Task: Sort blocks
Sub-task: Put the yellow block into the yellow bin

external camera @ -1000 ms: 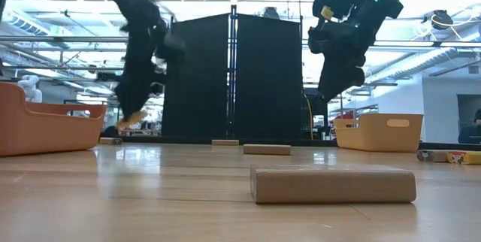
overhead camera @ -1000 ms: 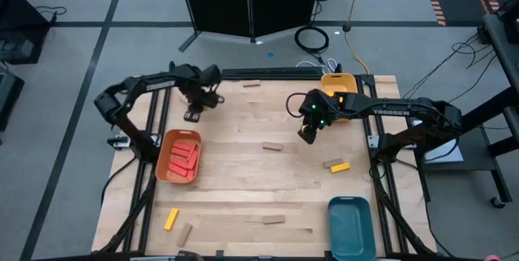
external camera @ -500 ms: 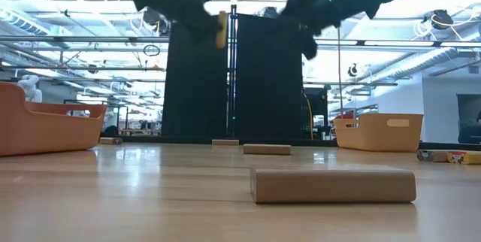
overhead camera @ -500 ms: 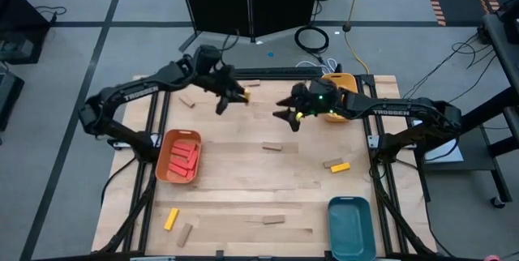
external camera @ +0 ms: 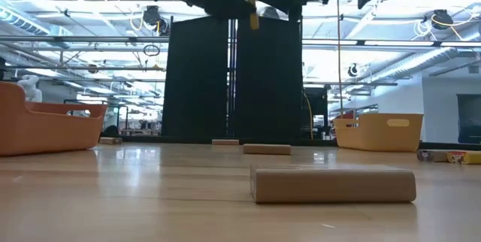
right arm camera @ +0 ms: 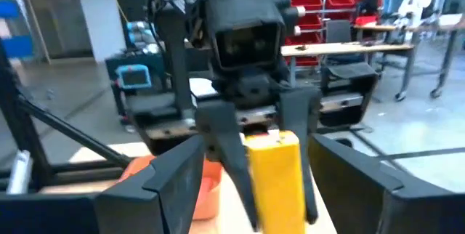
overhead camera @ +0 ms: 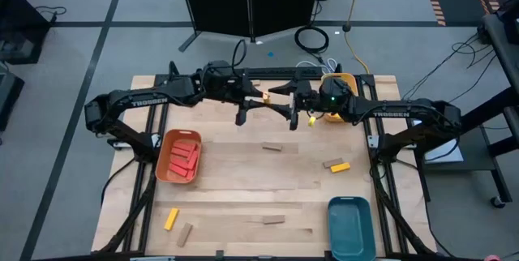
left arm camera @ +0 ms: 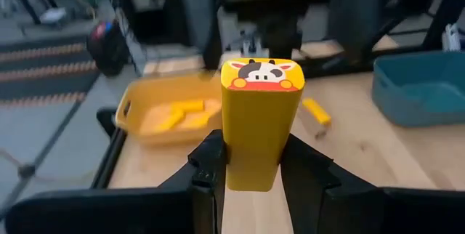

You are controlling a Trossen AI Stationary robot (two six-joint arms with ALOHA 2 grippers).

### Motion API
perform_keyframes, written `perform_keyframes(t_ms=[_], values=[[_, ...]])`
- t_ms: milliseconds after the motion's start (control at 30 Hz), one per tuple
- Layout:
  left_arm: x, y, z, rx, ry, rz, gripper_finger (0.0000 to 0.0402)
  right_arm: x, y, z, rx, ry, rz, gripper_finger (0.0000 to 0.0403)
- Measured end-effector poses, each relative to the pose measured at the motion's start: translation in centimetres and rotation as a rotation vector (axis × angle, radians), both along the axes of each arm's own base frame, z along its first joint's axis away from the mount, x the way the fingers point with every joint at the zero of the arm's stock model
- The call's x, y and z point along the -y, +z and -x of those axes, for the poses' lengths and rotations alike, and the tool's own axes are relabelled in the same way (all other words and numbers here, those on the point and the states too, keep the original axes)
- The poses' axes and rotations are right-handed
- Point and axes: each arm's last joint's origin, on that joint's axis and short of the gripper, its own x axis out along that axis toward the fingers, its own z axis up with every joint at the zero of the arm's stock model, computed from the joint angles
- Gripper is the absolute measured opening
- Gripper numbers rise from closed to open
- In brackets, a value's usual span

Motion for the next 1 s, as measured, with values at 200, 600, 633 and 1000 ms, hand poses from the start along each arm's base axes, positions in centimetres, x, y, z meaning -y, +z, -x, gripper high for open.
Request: perform_keyframes(t_ms=[200,600,633,1000], values=[[0.5,-0.1,-0.6,0.019,0.015,-0.021,0.0089,-0.4,0.0,-0.1,-0.006,-0.055,0.045,0.0243],[0.6,0.2,-0.6,0.036,0.012,-0.026,0.0089,-0.3,-0.5,-0.4,-0.032,-0.058,0.076,0.0221],[0.6,0.2,-0.7,0.042,0.012,-0.028,0.0089,-0.3,-0.6,-0.5,-0.033,-0.057,0.079,0.0217],[0.6,0.3,-0.7,0.048,0.015,-0.031,0.0089,-0.4,-0.6,-1.3,-0.033,-0.05,0.111,0.0177]])
